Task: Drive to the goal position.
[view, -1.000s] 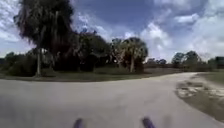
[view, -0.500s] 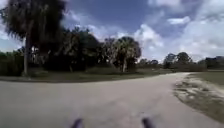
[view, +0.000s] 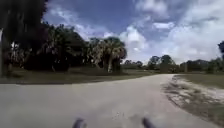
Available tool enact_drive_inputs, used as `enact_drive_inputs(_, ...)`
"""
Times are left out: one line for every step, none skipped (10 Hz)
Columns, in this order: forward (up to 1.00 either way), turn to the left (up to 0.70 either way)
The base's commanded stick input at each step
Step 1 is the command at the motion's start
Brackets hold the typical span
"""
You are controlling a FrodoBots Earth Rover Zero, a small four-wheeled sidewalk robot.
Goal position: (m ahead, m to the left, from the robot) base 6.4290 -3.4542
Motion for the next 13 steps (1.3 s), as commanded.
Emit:
enact_drive_inputs(0.69,-0.02)
enact_drive_inputs(0.69,-0.25)
enact_drive_inputs(0.69,-0.31)
enact_drive_inputs(0.69,-0.05)
enact_drive_inputs(0.69,0.03)
enact_drive_inputs(0.69,0.03)
enact_drive_inputs(0.69,0.03)
enact_drive_inputs(0.69,0.03)
enact_drive_inputs(0.69,0.01)
enact_drive_inputs(0.69,-0.31)
enact_drive_inputs(0.69,-0.33)
enact_drive_inputs(0.69,-0.33)
enact_drive_inputs(0.69,0.03)
